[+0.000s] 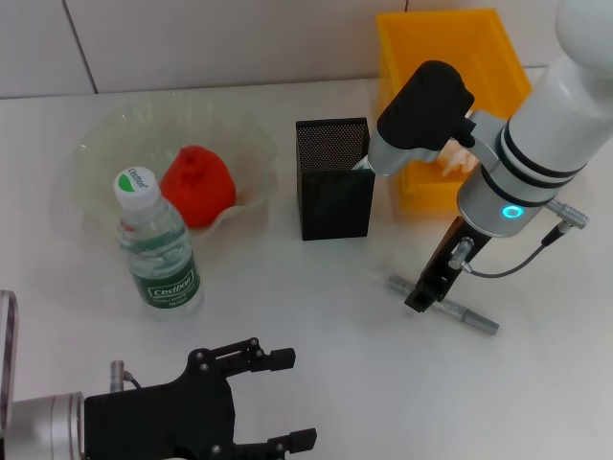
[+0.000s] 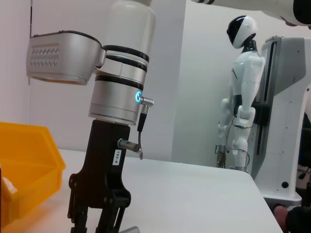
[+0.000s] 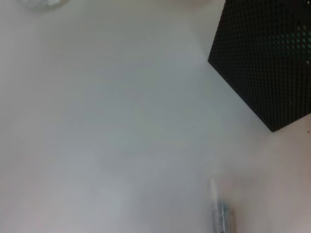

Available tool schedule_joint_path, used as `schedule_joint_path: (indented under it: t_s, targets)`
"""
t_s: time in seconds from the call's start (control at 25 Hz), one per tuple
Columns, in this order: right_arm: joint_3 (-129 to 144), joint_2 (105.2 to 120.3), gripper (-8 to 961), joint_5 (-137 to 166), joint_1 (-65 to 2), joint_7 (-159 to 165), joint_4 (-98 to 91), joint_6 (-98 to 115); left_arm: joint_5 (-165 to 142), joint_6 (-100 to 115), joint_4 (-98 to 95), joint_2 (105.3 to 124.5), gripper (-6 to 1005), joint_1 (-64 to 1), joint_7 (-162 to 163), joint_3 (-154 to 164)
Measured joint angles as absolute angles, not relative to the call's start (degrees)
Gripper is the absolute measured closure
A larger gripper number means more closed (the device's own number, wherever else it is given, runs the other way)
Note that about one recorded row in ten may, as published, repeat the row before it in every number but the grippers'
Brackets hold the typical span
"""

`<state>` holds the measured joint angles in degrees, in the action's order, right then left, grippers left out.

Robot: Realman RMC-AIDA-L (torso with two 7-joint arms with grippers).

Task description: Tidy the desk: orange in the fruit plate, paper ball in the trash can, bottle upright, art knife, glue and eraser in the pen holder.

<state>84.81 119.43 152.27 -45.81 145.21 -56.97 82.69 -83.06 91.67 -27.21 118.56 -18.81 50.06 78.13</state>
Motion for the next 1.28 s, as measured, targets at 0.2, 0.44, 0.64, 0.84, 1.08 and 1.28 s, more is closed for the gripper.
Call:
schedule_joint_path:
  t_s: [0.2, 0.44, 0.64, 0.84, 1.08, 1.28]
  targets:
    - [84.96, 119.36, 499, 152.38, -46.39, 145.24, -55.97, 82.71, -83.05, 91.67, -27.24, 118.56, 212, -18.84, 50.08, 78.13]
    - [85.50, 119.37, 710, 152.40, -46.61, 145.26, -55.77, 82.82, -83.05, 91.67, -27.25, 118.56, 213, -18.89, 50.09, 78.13]
    - [85.53, 119.40, 710, 152.40, -46.69, 145.28, -55.50, 82.85, -83.05, 91.66, -27.24, 118.56, 213, -18.90, 50.04, 78.13]
    - [85.52, 119.43, 710, 152.40, -46.83, 145.28, -54.70, 82.76, -83.05, 91.66, -27.24, 118.56, 213, -18.90, 49.98, 78.13]
    - [85.51, 119.44, 729, 152.41, -46.88, 145.28, -54.57, 82.66, -83.05, 91.66, -27.22, 118.56, 213, -18.90, 49.96, 78.13]
    - [85.51, 119.40, 781, 152.41, -46.90, 145.28, -54.50, 82.64, -83.05, 91.67, -27.17, 118.56, 213, -18.90, 49.94, 78.13]
